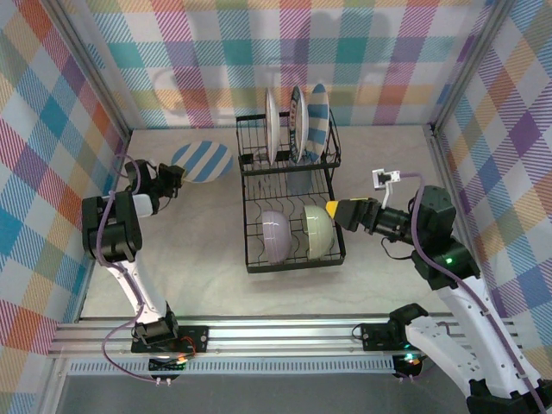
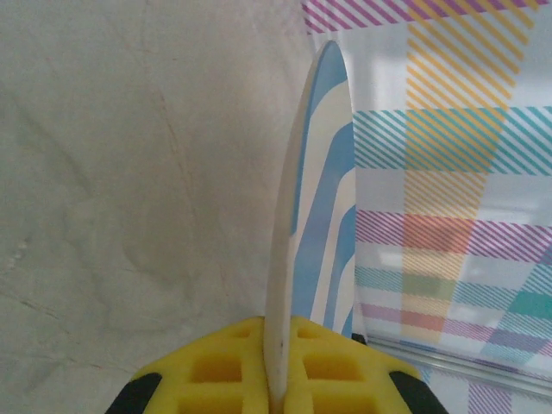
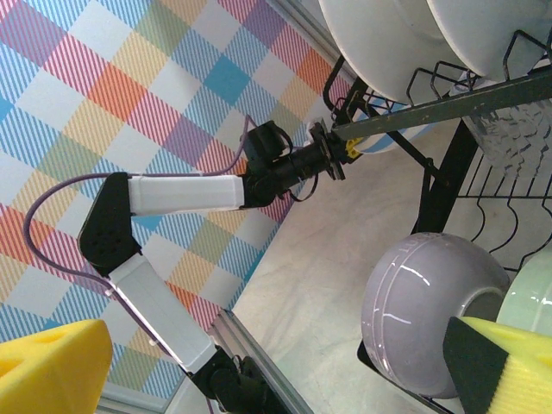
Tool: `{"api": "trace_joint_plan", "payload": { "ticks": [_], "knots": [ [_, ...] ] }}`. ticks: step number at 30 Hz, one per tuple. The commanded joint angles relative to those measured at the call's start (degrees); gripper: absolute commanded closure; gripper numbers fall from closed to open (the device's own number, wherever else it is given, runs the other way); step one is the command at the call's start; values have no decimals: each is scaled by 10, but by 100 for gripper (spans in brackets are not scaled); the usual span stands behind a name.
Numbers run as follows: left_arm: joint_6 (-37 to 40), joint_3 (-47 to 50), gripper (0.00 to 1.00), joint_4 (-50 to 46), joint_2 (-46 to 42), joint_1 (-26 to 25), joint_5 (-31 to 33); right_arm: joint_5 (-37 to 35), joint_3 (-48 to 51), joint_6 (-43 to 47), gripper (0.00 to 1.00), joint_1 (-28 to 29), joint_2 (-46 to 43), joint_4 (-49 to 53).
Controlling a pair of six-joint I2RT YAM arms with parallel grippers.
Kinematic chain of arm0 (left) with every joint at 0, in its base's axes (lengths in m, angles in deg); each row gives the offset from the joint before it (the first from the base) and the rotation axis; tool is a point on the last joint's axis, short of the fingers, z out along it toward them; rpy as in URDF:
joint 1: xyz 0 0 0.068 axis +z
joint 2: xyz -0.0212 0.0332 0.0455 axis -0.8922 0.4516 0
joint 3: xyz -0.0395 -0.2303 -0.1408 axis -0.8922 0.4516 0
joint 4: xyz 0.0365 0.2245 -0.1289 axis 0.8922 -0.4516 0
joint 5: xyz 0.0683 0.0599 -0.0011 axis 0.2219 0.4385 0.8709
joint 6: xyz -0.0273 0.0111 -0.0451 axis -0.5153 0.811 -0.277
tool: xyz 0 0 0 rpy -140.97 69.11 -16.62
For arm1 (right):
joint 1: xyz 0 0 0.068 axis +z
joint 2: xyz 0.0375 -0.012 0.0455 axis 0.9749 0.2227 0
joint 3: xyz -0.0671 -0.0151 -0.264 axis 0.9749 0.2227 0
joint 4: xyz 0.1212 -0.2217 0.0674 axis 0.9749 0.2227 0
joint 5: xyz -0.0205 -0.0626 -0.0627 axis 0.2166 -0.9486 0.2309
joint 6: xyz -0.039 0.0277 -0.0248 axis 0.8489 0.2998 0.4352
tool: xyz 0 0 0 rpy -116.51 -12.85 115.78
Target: Unload the mixed dishes from the dish rack
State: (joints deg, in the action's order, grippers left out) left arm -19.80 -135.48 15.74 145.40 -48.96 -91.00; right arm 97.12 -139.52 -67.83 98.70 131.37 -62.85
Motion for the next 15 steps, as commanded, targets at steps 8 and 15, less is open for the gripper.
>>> {"api": "trace_joint_plan", "payload": {
  "ticks": [8,15],
  "knots": [
    [39,-36,100,13,34,15,-1,1,14,-11,1,2,-13,2],
    [56,-53,100,-16,42,18,2,-1,16,-17,1,2,-14,2]
  ]
}}
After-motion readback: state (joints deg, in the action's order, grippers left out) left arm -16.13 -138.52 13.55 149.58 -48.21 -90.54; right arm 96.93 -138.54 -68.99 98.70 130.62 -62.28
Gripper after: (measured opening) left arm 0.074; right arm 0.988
